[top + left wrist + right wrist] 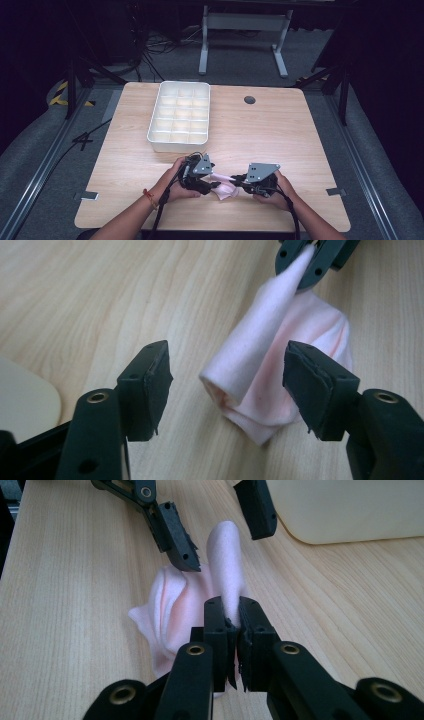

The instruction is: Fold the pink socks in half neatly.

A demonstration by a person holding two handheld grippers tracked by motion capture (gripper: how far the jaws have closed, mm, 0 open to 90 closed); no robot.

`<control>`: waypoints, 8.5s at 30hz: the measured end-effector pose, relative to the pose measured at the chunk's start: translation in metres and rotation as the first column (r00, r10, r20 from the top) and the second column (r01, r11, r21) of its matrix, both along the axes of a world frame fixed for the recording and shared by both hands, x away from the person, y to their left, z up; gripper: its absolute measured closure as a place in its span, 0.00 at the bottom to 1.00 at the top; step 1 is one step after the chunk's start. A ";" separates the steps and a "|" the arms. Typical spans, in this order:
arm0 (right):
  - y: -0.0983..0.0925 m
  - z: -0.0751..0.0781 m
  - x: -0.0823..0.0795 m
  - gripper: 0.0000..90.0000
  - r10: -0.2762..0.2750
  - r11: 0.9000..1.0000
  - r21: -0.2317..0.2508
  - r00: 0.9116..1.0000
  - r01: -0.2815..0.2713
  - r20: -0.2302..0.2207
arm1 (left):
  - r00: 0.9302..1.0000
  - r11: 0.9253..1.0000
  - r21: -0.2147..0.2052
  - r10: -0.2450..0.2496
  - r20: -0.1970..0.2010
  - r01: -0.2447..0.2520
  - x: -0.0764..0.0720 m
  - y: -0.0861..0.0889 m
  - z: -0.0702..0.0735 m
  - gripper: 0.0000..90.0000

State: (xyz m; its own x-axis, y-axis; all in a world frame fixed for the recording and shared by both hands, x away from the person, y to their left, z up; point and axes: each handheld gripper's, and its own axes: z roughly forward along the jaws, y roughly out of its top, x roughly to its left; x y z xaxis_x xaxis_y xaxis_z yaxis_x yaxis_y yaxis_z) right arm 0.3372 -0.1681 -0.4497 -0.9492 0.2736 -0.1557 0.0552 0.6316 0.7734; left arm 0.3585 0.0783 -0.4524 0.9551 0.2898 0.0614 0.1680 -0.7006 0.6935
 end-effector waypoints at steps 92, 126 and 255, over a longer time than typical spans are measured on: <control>0.026 -0.012 -0.007 0.87 0.036 0.998 -0.046 0.999 -0.038 -0.039 | 0.929 0.942 0.186 -0.315 0.195 0.281 -0.047 0.002 -0.004 0.85; 0.029 -0.018 -0.015 0.89 0.057 0.992 -0.118 0.998 -0.053 0.028 | 0.970 1.000 0.021 0.008 -0.244 -0.003 -0.015 0.005 -0.006 0.49; 0.028 0.012 -0.003 0.88 0.159 0.986 0.054 0.985 -0.155 -0.070 | 0.990 0.990 0.021 -0.142 -0.006 0.142 -0.019 -0.008 -0.004 0.64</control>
